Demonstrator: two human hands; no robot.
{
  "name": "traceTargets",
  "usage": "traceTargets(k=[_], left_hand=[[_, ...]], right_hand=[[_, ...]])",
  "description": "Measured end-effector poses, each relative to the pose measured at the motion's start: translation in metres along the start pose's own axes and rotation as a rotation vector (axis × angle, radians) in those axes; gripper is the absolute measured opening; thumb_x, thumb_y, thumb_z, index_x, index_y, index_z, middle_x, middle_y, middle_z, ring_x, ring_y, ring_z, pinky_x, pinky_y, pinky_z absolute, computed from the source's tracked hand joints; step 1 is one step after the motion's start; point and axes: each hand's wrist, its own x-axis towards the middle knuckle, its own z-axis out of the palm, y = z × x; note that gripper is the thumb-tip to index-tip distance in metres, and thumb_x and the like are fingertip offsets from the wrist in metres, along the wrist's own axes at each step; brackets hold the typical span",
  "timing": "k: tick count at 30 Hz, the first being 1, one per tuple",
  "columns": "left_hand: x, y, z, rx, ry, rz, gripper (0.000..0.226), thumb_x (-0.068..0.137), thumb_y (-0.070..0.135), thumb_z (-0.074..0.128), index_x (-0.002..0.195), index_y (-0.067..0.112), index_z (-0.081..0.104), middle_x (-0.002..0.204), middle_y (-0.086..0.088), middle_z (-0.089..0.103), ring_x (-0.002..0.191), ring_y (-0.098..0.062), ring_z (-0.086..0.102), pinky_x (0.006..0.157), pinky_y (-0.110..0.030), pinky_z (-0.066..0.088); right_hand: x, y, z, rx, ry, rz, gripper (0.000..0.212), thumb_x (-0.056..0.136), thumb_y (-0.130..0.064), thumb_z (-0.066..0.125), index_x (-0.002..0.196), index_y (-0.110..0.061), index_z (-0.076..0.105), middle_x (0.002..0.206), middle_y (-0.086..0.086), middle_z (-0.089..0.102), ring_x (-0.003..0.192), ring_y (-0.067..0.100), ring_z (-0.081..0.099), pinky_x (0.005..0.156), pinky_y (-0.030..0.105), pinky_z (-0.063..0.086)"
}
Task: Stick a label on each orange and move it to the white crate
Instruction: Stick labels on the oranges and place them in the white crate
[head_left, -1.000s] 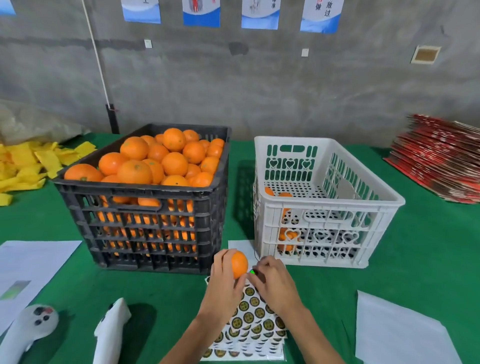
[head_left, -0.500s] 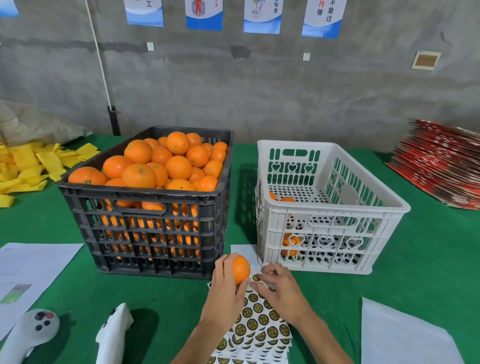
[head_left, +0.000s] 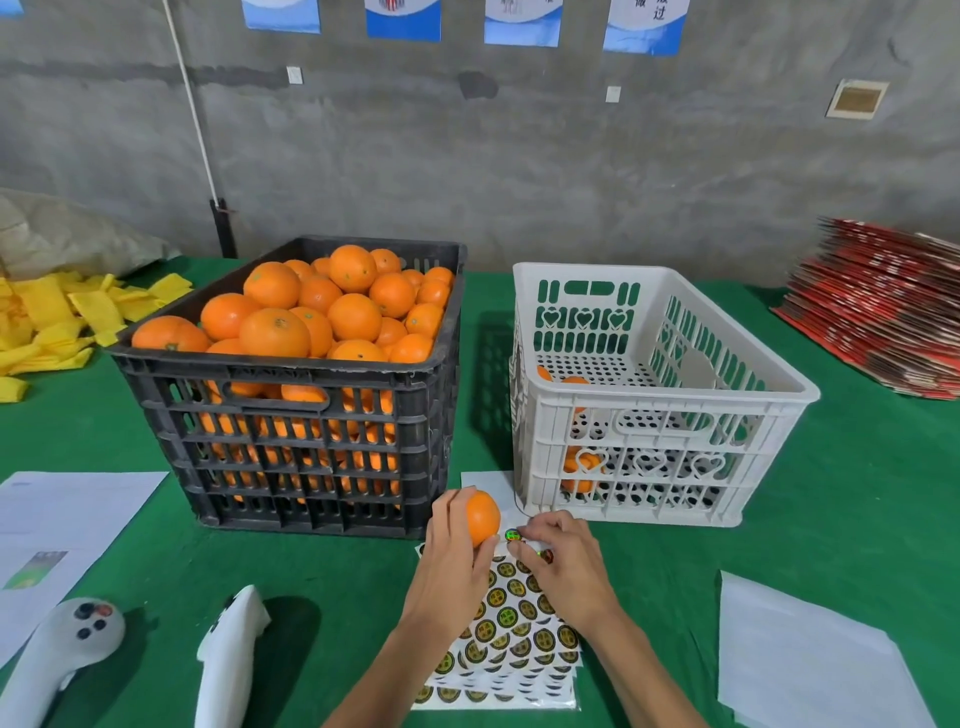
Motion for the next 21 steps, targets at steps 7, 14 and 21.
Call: traceTargets(k=[7, 14, 21], left_hand=[[0.0, 0.001, -0.002, 0.009, -0.012, -0.008, 0.057, 0.105, 0.037, 0.055, 0.154, 0.031, 0.026, 0.153, 0.013, 0.022, 0.136, -0.015, 0.043, 0.1, -0.032, 0.05], [-0.001, 0.005, -0.008, -0.098, -0.019, -0.05, 0.057, 0.105, 0.041, 0.055, 0.153, 0.035, 0.025, 0.15, 0.016, 0.025, 0.128, -0.015, 0.052, 0.101, -0.04, 0.054], [-0.003, 0.005, -0.01, -0.219, -0.045, 0.017, 0.055, 0.104, 0.049, 0.052, 0.148, 0.055, 0.019, 0.147, 0.027, 0.024, 0.113, -0.004, 0.062, 0.092, -0.02, 0.053]], right_hand=[[0.004, -0.006, -0.001, 0.008, -0.005, 0.029, 0.015, 0.097, -0.039, 0.067, 0.097, -0.027, 0.076, 0.106, -0.015, 0.061, 0.107, 0.012, 0.05, 0.101, 0.034, 0.041], [0.001, -0.001, -0.009, -0.021, -0.112, -0.095, 0.048, 0.086, -0.06, 0.07, 0.12, -0.026, 0.075, 0.111, -0.017, 0.056, 0.11, 0.007, 0.048, 0.102, 0.03, 0.04], [0.002, 0.004, -0.008, -0.104, -0.066, -0.218, 0.047, 0.087, -0.065, 0.062, 0.115, -0.031, 0.078, 0.11, -0.022, 0.057, 0.104, 0.003, 0.048, 0.095, 0.025, 0.043]])
